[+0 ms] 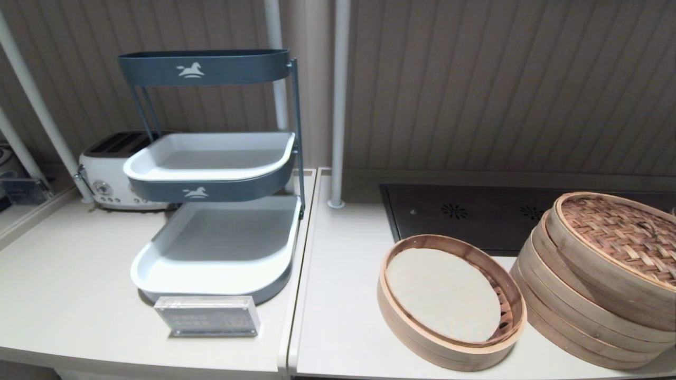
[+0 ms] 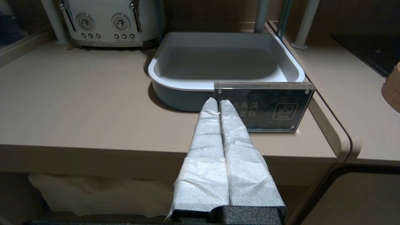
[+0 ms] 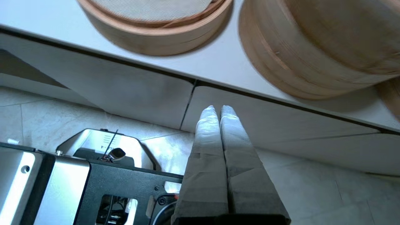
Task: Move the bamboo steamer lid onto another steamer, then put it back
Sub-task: Pick up the steamer
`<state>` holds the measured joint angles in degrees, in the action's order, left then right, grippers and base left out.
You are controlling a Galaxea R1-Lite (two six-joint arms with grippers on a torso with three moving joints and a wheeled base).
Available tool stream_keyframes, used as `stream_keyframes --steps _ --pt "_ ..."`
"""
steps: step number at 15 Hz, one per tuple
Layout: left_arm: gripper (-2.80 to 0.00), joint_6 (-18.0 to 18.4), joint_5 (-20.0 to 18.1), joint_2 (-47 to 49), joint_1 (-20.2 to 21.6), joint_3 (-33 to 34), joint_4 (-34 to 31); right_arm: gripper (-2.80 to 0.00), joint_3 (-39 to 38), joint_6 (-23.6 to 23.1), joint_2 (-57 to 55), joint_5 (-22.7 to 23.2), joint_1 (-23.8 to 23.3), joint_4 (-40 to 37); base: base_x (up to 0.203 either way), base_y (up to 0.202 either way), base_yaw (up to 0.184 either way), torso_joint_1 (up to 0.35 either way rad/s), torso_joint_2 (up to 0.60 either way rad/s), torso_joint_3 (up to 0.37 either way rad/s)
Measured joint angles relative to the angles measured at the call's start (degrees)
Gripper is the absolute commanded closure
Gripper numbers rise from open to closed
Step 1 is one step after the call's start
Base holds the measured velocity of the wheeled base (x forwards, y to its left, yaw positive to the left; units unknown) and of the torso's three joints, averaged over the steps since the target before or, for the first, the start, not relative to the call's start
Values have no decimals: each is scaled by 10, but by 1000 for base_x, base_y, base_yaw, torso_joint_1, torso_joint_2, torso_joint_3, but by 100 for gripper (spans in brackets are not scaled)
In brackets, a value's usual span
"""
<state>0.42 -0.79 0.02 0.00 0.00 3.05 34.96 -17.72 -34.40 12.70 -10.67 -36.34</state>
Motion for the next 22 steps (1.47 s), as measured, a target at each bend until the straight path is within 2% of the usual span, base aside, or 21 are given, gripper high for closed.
stream_keyframes --steps 4,6,8,11,14,22 --pt "0 0 0 0 0 0 0 0 -160 89 83 1 65 161 0 0 0 0 0 0" --pt "0 0 0 0 0 0 0 0 -221 108 131 -11 93 206 0 0 0 0 0 0" --pt "0 0 0 0 0 0 0 0 -261 114 180 -33 101 228 0 0 0 0 0 0" --pt "0 0 0 0 0 0 0 0 -296 124 225 -63 99 266 0 0 0 0 0 0" --pt "0 0 0 0 0 0 0 0 -337 152 252 -125 99 368 0 0 0 0 0 0" --pt "0 0 0 0 0 0 0 0 -349 155 335 -129 101 384 0 0 0 0 0 0"
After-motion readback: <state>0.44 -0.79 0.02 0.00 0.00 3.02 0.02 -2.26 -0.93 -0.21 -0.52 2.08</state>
